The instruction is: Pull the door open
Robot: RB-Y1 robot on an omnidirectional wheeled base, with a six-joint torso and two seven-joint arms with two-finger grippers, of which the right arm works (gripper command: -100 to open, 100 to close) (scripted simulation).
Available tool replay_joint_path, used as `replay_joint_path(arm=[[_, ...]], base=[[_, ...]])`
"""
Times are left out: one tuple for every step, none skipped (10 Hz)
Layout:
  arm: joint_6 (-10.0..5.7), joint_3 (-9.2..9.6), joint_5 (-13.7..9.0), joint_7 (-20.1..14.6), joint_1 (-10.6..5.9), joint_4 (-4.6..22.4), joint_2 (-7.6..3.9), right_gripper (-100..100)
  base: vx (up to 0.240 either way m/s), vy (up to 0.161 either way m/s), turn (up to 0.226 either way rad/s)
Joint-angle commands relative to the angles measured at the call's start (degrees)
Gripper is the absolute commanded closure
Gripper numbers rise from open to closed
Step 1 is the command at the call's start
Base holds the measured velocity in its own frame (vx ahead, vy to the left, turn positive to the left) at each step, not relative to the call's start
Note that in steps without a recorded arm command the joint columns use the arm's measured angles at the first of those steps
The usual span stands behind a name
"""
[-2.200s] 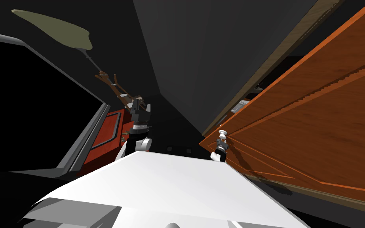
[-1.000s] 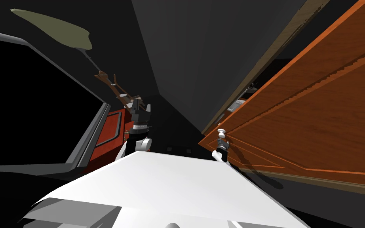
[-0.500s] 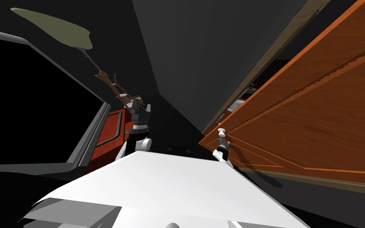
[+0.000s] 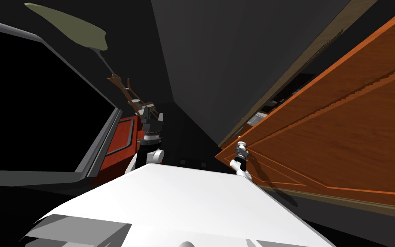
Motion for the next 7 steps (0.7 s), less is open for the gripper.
replay_joint_path(arm=[[1.67,-0.05,-0.2,0.1,-0.44,-0.8,-0.36,-100],[2.6,-0.09,-0.4,0.2,-0.89,-0.9,-0.73,-100],[2.21,-0.15,-0.3,0.3,-0.58,-1.3,-0.33,-100],[2.21,-0.15,-0.3,0.3,-0.58,-1.3,-0.33,100],[2.21,-0.15,-0.3,0.3,-0.58,-1.3,-0.33,100],[2.21,-0.15,-0.3,0.3,-0.58,-1.3,-0.33,100],[2.21,-0.15,-0.3,0.3,-0.58,-1.3,-0.33,100]], base=[[-0.02,0.033,-0.016],[-0.019,0.025,-0.01],[-0.008,0.01,-0.001],[0.001,-0.004,-0.011],[0.002,-0.006,0.002],[0.0,0.0,0.0],[0.0,0.0,0.0]])
